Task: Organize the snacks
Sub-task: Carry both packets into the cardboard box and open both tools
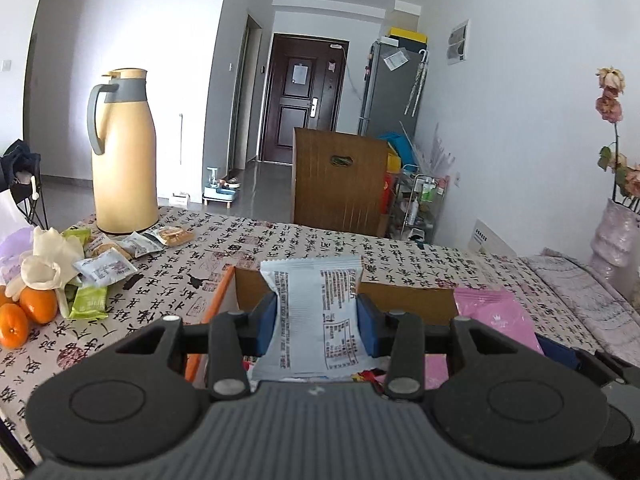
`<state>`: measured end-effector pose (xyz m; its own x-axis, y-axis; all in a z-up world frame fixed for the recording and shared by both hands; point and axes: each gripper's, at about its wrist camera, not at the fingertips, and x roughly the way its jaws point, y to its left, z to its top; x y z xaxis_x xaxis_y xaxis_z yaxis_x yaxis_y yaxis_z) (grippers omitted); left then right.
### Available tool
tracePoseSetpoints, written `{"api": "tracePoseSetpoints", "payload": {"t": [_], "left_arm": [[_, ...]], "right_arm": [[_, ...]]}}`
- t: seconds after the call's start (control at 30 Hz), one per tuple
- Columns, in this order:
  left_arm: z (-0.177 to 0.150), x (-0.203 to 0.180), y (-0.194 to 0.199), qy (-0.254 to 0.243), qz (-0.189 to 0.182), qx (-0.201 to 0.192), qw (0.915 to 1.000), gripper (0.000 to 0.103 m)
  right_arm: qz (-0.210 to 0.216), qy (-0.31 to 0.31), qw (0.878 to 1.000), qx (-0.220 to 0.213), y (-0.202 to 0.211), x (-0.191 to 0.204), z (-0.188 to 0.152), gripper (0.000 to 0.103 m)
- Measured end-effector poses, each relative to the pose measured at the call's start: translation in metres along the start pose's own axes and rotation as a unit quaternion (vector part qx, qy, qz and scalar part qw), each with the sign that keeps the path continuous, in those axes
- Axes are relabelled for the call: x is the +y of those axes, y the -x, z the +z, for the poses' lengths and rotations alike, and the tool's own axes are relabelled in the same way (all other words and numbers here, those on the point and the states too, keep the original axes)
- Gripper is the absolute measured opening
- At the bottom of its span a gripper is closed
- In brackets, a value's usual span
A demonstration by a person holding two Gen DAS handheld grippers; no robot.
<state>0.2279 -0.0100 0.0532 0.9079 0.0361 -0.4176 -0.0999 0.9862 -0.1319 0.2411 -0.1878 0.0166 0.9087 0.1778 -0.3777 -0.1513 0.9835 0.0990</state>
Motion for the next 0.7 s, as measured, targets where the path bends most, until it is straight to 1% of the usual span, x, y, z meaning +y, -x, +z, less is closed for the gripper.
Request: {"api": "tracePoseSetpoints", "payload": {"t": [0.17, 0.23, 0.33, 0.37, 0.43, 0.47, 0.5, 0.53, 0.57, 0.63, 0.7], "left_arm": [[-0.015, 0.006, -0.02, -0.001, -0.001, 0.001, 1.0, 0.043], [-0.019, 0.008, -0.029, -0.005, -0.003, 0.012, 0.9999, 0.043], [-0.022, 0.011, -0.032, 0.002, -0.006, 0.019, 0.9998, 0.047], [-0.023, 0.013, -0.032, 0.004, -0.006, 0.017, 0.9998, 0.05], [-0.023, 0.015, -0.029, 0.008, -0.006, 0.012, 0.9999, 0.074], [-0.023, 0.017, -0.026, 0.011, 0.002, 0.004, 0.9999, 0.097], [-0.023, 0.019, -0.023, 0.014, 0.011, -0.01, 0.9998, 0.103], [-0.023, 0.021, -0.019, 0.015, 0.015, -0.021, 0.9996, 0.103], [-0.021, 0.022, -0.018, 0.016, 0.012, -0.022, 0.9996, 0.103], [-0.02, 0.024, -0.019, 0.023, 0.006, -0.016, 0.9996, 0.103], [-0.019, 0.023, -0.021, 0.021, 0.01, -0.01, 0.9997, 0.103]], "right_arm": [[0.004, -0.007, 1.0, 0.011, -0.013, -0.005, -0.008, 0.061], [0.006, -0.007, 1.0, 0.016, -0.016, -0.005, -0.011, 0.061], [0.004, -0.005, 1.0, 0.024, -0.018, -0.005, -0.015, 0.061], [0.003, -0.003, 1.0, 0.027, -0.018, -0.005, -0.016, 0.061], [-0.003, -0.005, 1.0, 0.027, -0.018, -0.006, -0.016, 0.074], [-0.008, -0.007, 1.0, 0.025, -0.016, -0.008, -0.016, 0.09], [-0.014, -0.01, 1.0, 0.02, -0.013, -0.01, -0.016, 0.098], [-0.018, -0.016, 1.0, 0.016, -0.011, -0.013, -0.015, 0.099], [-0.018, -0.022, 0.999, 0.014, -0.011, -0.016, -0.015, 0.101], [-0.02, -0.034, 0.999, 0.016, -0.012, -0.02, -0.015, 0.103], [-0.021, -0.036, 0.999, 0.022, -0.015, -0.021, -0.016, 0.103]]}}
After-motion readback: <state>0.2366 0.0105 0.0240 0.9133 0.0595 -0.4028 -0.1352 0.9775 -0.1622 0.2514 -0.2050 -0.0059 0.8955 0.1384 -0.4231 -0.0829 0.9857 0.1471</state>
